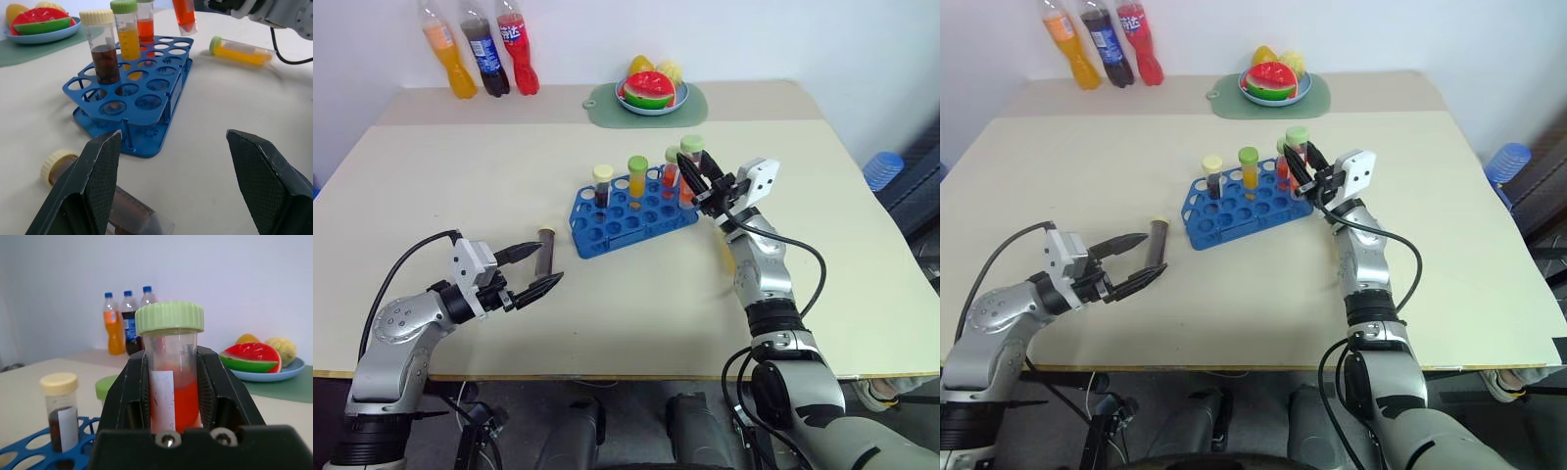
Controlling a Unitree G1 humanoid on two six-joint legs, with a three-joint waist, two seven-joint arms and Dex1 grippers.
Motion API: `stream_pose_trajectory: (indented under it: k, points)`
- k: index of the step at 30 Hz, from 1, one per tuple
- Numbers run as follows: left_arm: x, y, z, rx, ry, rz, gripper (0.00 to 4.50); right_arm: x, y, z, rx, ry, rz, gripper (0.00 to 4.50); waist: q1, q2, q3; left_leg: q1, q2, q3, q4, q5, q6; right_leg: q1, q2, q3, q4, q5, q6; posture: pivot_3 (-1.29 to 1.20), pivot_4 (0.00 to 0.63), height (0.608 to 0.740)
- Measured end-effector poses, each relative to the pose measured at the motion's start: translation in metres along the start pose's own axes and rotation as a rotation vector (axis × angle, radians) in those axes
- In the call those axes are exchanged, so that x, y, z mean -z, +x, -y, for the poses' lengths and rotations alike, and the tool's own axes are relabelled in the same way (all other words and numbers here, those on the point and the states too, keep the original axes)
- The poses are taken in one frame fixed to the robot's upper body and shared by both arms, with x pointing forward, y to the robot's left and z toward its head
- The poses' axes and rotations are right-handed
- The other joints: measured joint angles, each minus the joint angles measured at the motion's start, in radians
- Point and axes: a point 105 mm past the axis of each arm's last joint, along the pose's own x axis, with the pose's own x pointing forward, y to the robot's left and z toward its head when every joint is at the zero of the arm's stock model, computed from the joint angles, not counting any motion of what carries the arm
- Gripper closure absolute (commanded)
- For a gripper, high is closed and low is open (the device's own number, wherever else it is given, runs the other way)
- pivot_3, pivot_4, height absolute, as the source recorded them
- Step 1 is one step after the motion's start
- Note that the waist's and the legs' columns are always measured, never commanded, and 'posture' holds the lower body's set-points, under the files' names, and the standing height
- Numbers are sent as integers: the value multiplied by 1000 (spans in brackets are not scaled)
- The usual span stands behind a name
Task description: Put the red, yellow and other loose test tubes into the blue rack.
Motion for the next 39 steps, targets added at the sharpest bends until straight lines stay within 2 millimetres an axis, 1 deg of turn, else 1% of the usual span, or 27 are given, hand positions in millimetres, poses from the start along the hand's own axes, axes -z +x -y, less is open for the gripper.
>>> stream_pose_trajectory:
  k: [3, 9, 14, 28, 30, 34, 37, 39]
  points:
    - [2, -2, 2, -5, -6, -7, 940, 11, -2, 1, 16, 4, -22, 3717, -4, 0, 0, 0, 0, 0, -1, 0, 0, -1, 0, 0, 1, 0, 0, 0, 150, 740]
    - [0, -2, 4, -4, 0, -3, 940, 15, 5, 3, 36, -17, -22, 3717, -3, 0, 0, 2, 0, 0, -1, 0, 0, 0, 1, 0, 2, 0, 0, 0, 150, 740]
    - [1, -2, 3, -10, -5, -6, 940, 18, 8, 1, 39, -31, -23, 3717, -3, 0, 0, 2, 0, 0, 0, 0, 0, 0, 1, 0, 2, 0, 0, 0, 150, 740]
    - [1, -2, 3, -18, -10, -9, 940, 26, 9, 3, 76, -57, -40, 3717, -3, 0, 0, 9, 0, 0, -1, 0, 0, 7, 1, 0, 2, 0, -1, 0, 150, 740]
    - [1, -1, 3, -18, -10, -9, 940, 26, 9, 3, 70, -48, -37, 2681, -3, 0, 0, 9, 0, 0, -1, 0, 0, 7, 1, 0, 2, 0, -1, 0, 150, 740]
    - [1, -1, 3, -18, -10, -8, 940, 29, 7, 6, 72, -47, -53, 758, -3, 0, 0, 9, 0, 0, -2, 0, 0, 6, 1, 0, 2, -1, -1, 0, 150, 740]
    - [1, -1, 3, -18, -10, -6, 940, 27, 6, 8, 73, -82, -62, 758, -3, 0, 0, 9, 0, 1, -2, 0, 0, 6, 1, 1, 2, -1, -1, 0, 150, 740]
    - [1, 0, 3, -18, -12, -3, 940, 22, 5, 8, 51, -116, -59, 758, -3, 0, 0, 9, 0, 1, -3, 0, 0, 6, 1, 1, 2, -1, -1, 0, 150, 740]
